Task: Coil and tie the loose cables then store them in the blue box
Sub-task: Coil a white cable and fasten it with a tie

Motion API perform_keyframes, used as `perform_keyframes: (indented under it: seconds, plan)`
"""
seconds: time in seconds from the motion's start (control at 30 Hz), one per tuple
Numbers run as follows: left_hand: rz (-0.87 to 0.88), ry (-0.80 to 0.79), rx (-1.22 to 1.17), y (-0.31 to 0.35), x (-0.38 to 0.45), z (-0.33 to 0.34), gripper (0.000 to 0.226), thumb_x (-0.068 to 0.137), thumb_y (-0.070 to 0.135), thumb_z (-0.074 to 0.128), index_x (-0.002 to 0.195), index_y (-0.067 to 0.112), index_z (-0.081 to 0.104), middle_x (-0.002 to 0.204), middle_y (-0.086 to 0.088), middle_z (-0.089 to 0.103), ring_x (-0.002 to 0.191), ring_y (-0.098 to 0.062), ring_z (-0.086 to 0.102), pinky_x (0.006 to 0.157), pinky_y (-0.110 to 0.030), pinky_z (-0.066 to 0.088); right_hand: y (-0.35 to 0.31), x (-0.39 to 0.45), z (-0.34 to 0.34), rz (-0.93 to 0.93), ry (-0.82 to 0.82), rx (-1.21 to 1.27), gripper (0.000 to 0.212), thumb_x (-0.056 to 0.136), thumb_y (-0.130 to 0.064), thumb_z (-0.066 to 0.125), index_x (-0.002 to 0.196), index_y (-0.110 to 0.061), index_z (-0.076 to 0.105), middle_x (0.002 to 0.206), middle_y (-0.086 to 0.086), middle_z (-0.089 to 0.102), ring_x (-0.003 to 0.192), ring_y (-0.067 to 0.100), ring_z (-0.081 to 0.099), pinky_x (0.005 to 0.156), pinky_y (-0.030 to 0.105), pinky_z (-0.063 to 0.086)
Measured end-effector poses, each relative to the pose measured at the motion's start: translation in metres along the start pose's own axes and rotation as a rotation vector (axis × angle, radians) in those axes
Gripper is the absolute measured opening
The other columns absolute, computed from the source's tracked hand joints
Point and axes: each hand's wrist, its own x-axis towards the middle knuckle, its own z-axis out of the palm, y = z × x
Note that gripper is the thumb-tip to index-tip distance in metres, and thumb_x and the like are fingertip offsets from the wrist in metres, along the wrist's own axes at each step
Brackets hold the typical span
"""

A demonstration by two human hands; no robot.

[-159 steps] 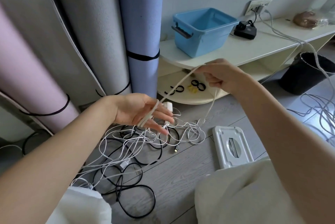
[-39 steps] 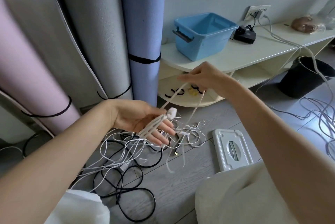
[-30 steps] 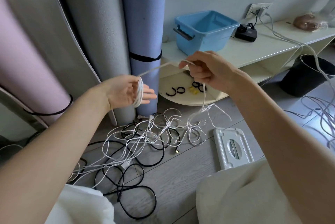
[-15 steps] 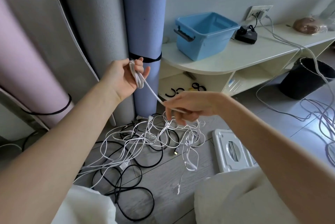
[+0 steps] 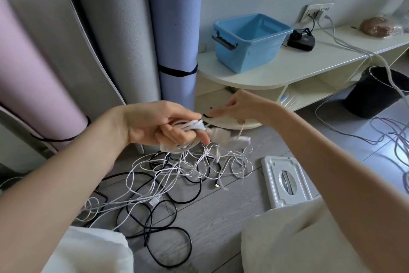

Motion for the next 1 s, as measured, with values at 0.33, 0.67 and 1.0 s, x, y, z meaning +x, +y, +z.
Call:
perform_keyframes:
  seconds: [0.33, 0.67, 1.0]
  plan:
    - [0.032, 0.657, -0.283, -0.008, 0.007, -0.012, 0.033, 0.101, 0.017, 0.03, 0.096, -0.006, 0.054, 0.074, -0.016, 0.072, 0.06, -0.016, 0.07, 0.053, -0.018, 0.055, -0.011, -0.011, -0.017, -0.206, -0.154, 0.705, 0.029, 0.096, -0.013, 0.04, 0.083, -0.003, 0.063, 0.037, -0.006, 0.034, 0.033, 0.006, 0.017, 0.044, 0.025, 0.009]
    - [0.748, 0.626, -0.732, 0.019, 0.021, -0.006, 0.033, 0.103, 0.02, 0.024, 0.085, 0.006, 0.047, 0.065, -0.009, 0.069, 0.049, -0.008, 0.063, 0.072, -0.032, 0.057, -0.021, -0.008, 0.021, -0.14, -0.676, 0.519, 0.031, 0.101, -0.025, 0.033, 0.111, -0.019, 0.061, 0.073, 0.009, 0.068, 0.046, 0.012, 0.048, 0.047, 0.017, 0.044]
    - [0.673, 0.638, -0.586, 0.032, -0.002, -0.008, 0.042, 0.101, 0.022, 0.023, 0.097, -0.004, 0.056, 0.045, 0.011, 0.03, 0.029, -0.005, 0.025, 0.033, -0.013, 0.021, 0.01, 0.013, 0.045, 0.012, -0.317, 0.036, 0.021, 0.097, -0.016, 0.046, 0.093, -0.008, 0.065, 0.111, 0.015, 0.064, 0.088, 0.019, 0.062, 0.074, 0.03, 0.056]
